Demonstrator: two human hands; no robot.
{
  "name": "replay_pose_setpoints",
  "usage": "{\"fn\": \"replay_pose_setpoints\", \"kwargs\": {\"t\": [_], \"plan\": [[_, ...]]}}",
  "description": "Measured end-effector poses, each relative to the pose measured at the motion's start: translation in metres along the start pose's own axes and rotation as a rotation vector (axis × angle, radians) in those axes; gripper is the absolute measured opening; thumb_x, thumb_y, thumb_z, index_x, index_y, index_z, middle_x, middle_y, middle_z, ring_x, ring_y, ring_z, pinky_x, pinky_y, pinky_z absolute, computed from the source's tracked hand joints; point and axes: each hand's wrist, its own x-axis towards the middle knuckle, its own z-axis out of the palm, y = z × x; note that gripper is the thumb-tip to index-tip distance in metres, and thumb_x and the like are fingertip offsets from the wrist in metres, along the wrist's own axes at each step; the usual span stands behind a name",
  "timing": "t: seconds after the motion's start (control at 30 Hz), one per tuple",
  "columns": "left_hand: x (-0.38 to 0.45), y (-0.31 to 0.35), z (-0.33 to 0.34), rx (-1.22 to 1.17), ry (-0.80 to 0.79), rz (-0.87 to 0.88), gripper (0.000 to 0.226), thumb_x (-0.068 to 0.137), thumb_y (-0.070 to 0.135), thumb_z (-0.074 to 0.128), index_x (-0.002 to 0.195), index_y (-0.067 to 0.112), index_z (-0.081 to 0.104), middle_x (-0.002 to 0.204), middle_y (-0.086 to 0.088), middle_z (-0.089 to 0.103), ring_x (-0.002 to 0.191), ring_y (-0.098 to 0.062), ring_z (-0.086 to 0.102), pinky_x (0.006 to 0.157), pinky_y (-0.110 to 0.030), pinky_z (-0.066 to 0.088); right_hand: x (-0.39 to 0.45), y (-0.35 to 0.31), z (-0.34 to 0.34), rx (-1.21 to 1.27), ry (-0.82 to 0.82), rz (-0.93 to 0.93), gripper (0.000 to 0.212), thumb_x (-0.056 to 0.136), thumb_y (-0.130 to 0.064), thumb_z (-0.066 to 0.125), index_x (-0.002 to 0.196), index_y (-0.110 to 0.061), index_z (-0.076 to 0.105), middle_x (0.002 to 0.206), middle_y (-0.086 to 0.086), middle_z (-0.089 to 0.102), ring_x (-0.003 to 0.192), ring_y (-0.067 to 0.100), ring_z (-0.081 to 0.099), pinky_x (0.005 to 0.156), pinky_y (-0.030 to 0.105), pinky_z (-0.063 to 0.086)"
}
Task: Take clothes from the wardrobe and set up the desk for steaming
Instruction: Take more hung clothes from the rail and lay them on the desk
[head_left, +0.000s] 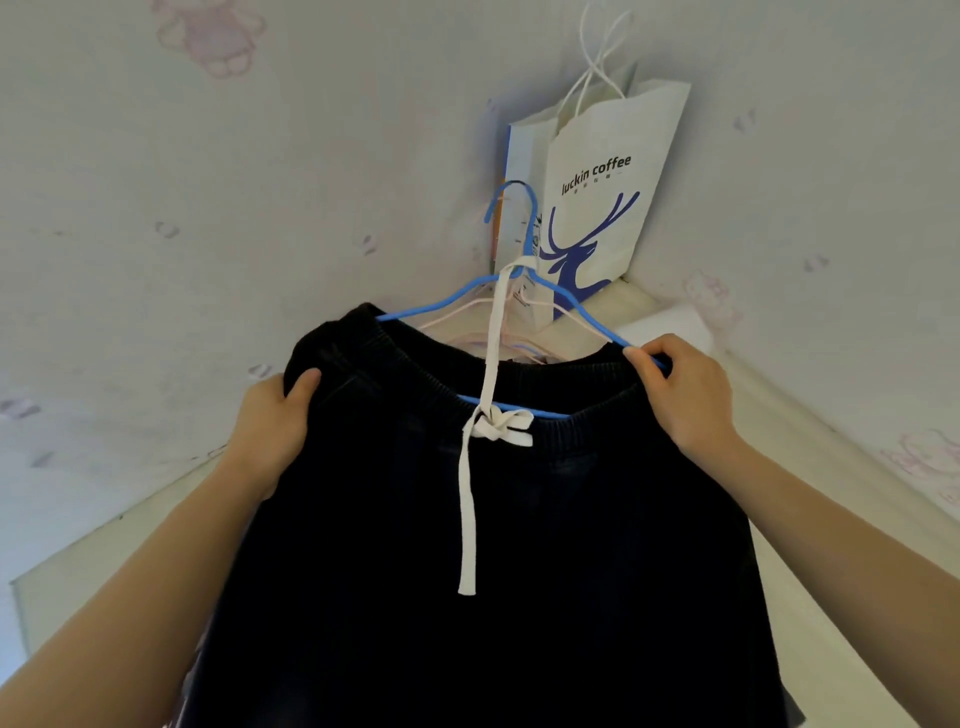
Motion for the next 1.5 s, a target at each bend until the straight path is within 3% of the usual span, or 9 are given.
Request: {"fn": "replay_pose_setpoints", "kwargs": {"t": [0.33,0.53,0.63,0.73,0.83,0.93,1.13,1.27,1.5], "plan": [[0.044,-0.023,0.022,0.336,0.037,-0.03,0.044,0.095,0.031,0.056,0.075,-0.009,0.059,0.062,-0.017,0.054,0.075,-0.037,0.058,0.065,-0.035,0.035,0.028,0.015,0.041,-0.078,-0.133,0.027,0.028,0.091,-0.046,0.055,0.086,-0.021,0.065,0.074,-0.007,0.06,0.071,0.018,0.055,0.067,0.034,0.043],[0.042,-0.032,0.036,0.504,0.095,0.08,0.026,0.092,0.025,0.057,0.111,0.008,0.058,0.111,-0.014,0.062,0.102,-0.038,0.057,0.085,-0.043,0.045,0.032,0.033,0.065,-0.096,-0.188,0.094,0.028,0.091,-0.048,0.054,0.088,-0.022,0.066,0.086,-0.001,0.069,0.081,0.024,0.062,0.071,0.037,0.049],[0.031,-0.033,0.051,0.715,0.15,0.413,0.033,0.093,0.03,0.048,0.118,0.01,0.06,0.122,-0.013,0.058,0.107,-0.039,0.051,0.085,-0.05,0.047,0.033,0.037,0.072,-0.107,-0.216,0.112,0.029,0.09,-0.048,0.055,0.089,-0.022,0.067,0.089,0.0,0.069,0.082,0.024,0.062,0.068,0.035,0.048],[0.021,-0.026,0.076,0.799,0.01,0.626,0.056,0.093,0.049,0.033,0.135,0.017,0.052,0.144,-0.008,0.047,0.13,-0.034,0.041,0.108,-0.051,0.034,0.04,0.036,0.075,-0.103,-0.233,0.111,0.03,0.09,-0.048,0.056,0.089,-0.021,0.068,0.088,0.0,0.07,0.082,0.024,0.062,0.069,0.034,0.049],[0.02,-0.024,0.103,0.835,-0.144,0.558,0.068,0.089,0.064,0.015,0.151,0.035,0.022,0.161,0.003,0.014,0.148,-0.026,0.005,0.117,-0.052,0.004,0.056,0.032,0.074,-0.097,-0.234,0.083,0.032,0.088,-0.049,0.057,0.088,-0.019,0.069,0.088,0.0,0.07,0.083,0.024,0.062,0.073,0.035,0.05],[0.024,-0.035,0.119,0.897,-0.17,0.519,0.072,0.086,0.069,0.006,0.152,0.041,0.006,0.162,0.008,0.001,0.148,-0.024,-0.01,0.116,-0.055,-0.005,0.059,0.037,0.081,-0.116,-0.271,0.086,0.033,0.09,-0.048,0.056,0.089,-0.018,0.068,0.089,0.002,0.069,0.084,0.026,0.062,0.074,0.037,0.05],[0.025,-0.05,0.13,0.955,-0.119,0.526,0.07,0.088,0.067,0.007,0.152,0.038,0.011,0.162,0.005,0.007,0.148,-0.025,-0.009,0.117,-0.056,-0.002,0.041,0.048,0.097,-0.245,-0.162,-0.036,0.033,0.092,-0.046,0.053,0.086,-0.015,0.062,0.079,0.008,0.065,0.082,0.032,0.054,0.07,0.042,0.045],[0.024,-0.051,0.132,0.967,-0.093,0.525,0.07,0.089,0.067,0.009,0.151,0.036,0.019,0.161,0.003,0.015,0.149,-0.026,-0.002,0.117,-0.056,0.003,0.031,0.046,0.094,-0.31,-0.105,-0.088,0.027,0.092,-0.036,0.057,0.098,-0.01,0.059,0.099,0.009,0.059,0.088,0.03,0.05,0.067,0.04,0.044],[0.005,-0.041,0.135,0.89,-0.074,0.456,0.061,0.098,0.051,0.031,0.153,0.027,0.019,0.161,-0.002,0.014,0.149,-0.026,0.002,0.117,-0.053,0.007,-0.018,0.042,0.078,-0.394,-0.175,-0.145,0.049,0.096,-0.03,0.048,0.137,-0.005,0.043,0.14,0.016,0.045,0.125,0.037,0.044,0.1,0.047,0.04]]}}
